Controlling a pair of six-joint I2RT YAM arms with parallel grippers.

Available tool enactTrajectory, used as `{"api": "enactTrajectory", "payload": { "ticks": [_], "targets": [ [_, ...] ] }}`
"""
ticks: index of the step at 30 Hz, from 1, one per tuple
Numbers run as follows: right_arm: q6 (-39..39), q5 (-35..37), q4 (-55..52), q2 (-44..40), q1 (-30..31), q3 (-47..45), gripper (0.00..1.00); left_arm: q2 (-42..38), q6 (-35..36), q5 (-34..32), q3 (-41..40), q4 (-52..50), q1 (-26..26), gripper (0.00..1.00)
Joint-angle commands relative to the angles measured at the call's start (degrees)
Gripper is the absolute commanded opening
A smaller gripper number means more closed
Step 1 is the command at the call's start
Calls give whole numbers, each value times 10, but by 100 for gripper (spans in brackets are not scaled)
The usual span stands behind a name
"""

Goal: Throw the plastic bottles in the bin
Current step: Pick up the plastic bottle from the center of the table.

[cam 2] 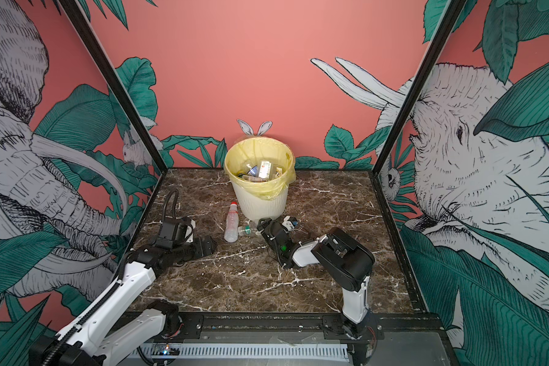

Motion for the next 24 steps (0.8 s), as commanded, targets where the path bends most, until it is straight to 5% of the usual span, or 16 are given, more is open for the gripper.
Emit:
{"api": "enactTrajectory", "payload": {
  "ticks": [1,18,24],
  "targets": [
    [93,33,27,22,3,-7,93,-14,2,-14,-4,-18,4,99],
    [99,43,83,87,2,-2,81,-26,3,-19,-8,-31,4,99],
    [102,33,42,78,-3,-1,67,-29,1,-20,-5,-37,4,99]
  ]
}}
